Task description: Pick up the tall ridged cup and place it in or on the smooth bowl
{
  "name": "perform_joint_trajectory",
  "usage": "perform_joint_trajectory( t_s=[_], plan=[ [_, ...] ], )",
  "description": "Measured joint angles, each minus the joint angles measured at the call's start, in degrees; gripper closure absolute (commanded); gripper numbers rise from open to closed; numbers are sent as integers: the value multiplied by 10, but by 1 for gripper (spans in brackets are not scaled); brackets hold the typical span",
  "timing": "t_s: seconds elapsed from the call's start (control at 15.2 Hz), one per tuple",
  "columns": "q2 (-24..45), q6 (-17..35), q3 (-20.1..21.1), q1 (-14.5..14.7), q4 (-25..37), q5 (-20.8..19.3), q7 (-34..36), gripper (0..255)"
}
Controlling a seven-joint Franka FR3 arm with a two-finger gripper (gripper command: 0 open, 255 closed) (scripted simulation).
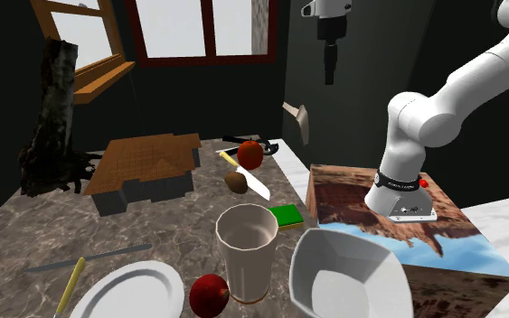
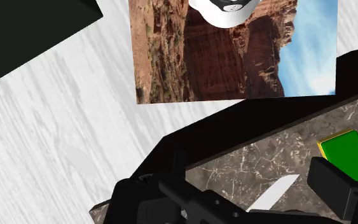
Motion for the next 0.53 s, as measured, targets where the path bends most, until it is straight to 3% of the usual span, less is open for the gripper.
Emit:
perform_joint_trajectory(
  t_s=[0.53],
  plan=[
    [44,70,51,25,-23,57,61,0]
  ],
)
